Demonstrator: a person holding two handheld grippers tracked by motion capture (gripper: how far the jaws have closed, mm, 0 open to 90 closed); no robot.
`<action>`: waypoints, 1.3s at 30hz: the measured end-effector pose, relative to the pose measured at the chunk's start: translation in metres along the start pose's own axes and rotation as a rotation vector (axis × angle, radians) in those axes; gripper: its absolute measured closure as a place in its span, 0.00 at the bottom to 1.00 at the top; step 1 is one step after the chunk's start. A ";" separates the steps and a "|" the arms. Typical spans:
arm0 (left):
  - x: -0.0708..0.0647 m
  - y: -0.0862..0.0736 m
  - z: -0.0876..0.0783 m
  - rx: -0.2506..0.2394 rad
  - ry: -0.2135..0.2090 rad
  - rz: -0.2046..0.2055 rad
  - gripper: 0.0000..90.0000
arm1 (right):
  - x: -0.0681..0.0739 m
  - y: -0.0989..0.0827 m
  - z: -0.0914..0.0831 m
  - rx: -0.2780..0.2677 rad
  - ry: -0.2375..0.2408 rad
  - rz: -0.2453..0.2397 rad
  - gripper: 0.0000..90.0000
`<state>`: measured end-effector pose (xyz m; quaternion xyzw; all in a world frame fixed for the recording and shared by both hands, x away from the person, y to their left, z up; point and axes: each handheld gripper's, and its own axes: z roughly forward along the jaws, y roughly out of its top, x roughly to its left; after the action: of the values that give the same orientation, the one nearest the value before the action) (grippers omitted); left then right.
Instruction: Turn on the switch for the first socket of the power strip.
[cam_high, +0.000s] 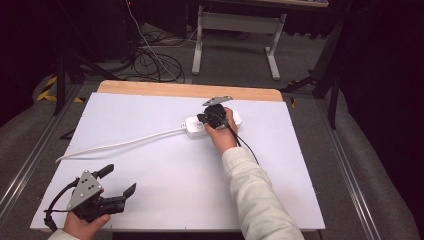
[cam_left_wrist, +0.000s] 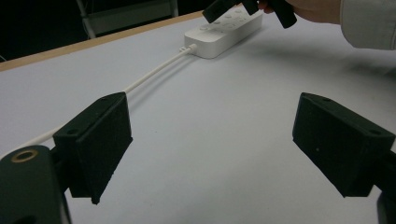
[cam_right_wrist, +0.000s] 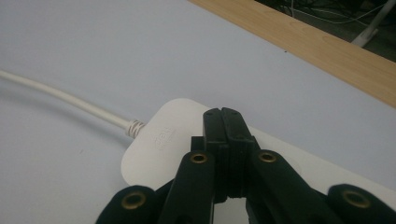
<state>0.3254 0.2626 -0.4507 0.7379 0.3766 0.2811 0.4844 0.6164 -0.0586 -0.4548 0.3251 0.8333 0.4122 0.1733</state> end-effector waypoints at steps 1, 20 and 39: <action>0.000 0.000 0.000 0.000 -0.001 0.000 0.14 | 0.000 0.000 0.001 0.003 -0.006 0.002 1.00; 0.001 0.000 0.000 0.002 -0.007 0.002 0.14 | -0.001 -0.005 0.011 -0.021 -0.009 0.031 1.00; 0.000 0.000 0.001 0.003 -0.010 -0.003 0.14 | 0.005 -0.005 0.013 -0.017 -0.050 0.020 1.00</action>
<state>0.3259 0.2625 -0.4507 0.7394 0.3757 0.2762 0.4856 0.6180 -0.0497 -0.4666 0.3420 0.8220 0.4125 0.1929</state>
